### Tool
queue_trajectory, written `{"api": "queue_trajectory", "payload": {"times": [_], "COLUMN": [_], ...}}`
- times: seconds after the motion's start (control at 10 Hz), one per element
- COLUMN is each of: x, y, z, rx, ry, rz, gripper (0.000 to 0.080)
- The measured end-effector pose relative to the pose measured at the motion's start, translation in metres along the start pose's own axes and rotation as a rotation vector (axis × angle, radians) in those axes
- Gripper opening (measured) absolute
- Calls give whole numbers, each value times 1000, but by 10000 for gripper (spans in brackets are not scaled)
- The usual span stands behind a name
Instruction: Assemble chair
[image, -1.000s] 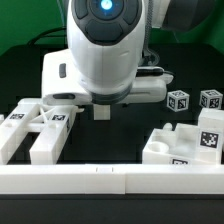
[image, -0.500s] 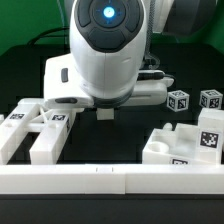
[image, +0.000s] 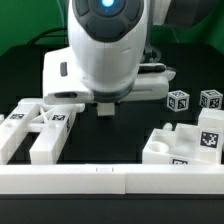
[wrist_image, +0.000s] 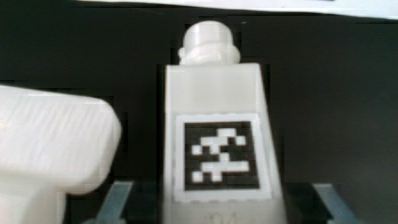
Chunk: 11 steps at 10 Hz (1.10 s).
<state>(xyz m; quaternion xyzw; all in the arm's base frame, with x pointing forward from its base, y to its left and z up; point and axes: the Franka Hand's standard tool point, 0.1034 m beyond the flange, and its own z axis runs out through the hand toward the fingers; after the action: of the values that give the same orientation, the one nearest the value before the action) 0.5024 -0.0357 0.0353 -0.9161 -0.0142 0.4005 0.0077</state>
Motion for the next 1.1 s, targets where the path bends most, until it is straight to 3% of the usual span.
{"api": "queue_trajectory", "payload": {"times": [0.2,0.3,0.4,0.7,0.8,0.9,1.1], "x": [-13,-18,-22,-20,-11,-12,-12], "y": [-8,-3,4,5,7,6,-5], "z": [-35,-43,-38,-37,-44,-54,-96], "rx": [9,13,21,20,9,8,31], "ry": [15,33,38,51,137,200,350], "rz": [14,-15,-43,-29,-29,-26,-10], "gripper": [288,289,289,290,291,291,290]}}
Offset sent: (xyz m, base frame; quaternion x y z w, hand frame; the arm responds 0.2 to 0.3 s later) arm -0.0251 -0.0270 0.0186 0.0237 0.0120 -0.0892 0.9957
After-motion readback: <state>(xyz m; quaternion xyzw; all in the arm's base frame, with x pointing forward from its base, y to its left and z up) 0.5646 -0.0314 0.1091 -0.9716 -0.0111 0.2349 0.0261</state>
